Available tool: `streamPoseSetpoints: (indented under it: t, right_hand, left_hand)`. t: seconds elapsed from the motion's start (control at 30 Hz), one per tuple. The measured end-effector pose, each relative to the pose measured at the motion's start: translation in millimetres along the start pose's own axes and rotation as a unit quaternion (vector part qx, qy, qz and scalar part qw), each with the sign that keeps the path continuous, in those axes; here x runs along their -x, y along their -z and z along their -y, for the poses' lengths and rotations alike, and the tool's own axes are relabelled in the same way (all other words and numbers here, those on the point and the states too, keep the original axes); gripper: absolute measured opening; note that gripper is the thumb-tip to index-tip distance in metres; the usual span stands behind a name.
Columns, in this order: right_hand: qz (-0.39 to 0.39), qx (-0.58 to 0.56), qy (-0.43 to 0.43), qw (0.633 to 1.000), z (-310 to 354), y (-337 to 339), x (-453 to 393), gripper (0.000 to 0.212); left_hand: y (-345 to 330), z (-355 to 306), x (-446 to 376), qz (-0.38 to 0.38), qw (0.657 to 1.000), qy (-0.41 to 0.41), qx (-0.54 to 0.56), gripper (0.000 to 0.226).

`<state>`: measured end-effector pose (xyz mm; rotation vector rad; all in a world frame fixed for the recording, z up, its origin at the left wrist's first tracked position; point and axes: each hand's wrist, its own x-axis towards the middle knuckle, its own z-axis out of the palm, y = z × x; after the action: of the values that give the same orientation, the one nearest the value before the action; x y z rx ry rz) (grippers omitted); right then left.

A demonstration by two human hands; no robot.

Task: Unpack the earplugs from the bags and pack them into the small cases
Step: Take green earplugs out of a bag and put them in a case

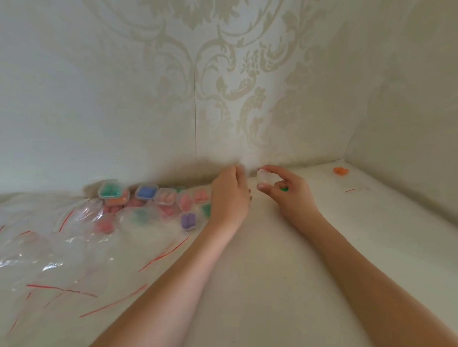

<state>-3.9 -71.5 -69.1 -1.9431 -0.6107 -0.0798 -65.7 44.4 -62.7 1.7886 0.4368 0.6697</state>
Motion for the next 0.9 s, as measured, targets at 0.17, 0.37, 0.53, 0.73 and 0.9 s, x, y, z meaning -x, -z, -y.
streamPoseSetpoints:
  t: [0.17, 0.37, 0.53, 0.73, 0.9]
  right_hand:
    - [0.049, -0.068, -0.004, 0.997, 19.9, 20.1, 20.6, 0.037]
    - [0.012, -0.058, -0.046, 0.997, 12.0, 37.7, 47.5, 0.028]
    - [-0.024, -0.058, -0.135, 0.989, 9.7, 36.4, 47.7, 0.023]
    - [-0.033, 0.042, -0.084, 0.995, 6.6, 31.5, 47.5, 0.021]
    - [-0.069, -0.01, -0.121, 0.99, 0.2, 41.2, 43.0, 0.029]
  left_hand:
    - [-1.8, -13.3, 5.3, 0.269, 0.907, 0.181, 0.27, 0.032]
    - [-8.3, -3.6, 6.8, 0.299, 0.909, 0.101, 0.27, 0.013]
    - [-11.3, -2.9, 12.2, 0.226, 0.964, -0.016, 0.139, 0.041]
    - [-15.6, 0.7, 15.4, 0.225, 0.969, -0.034, 0.093, 0.04]
    - [-11.7, -4.3, 15.9, 0.278, 0.947, 0.01, 0.162, 0.03]
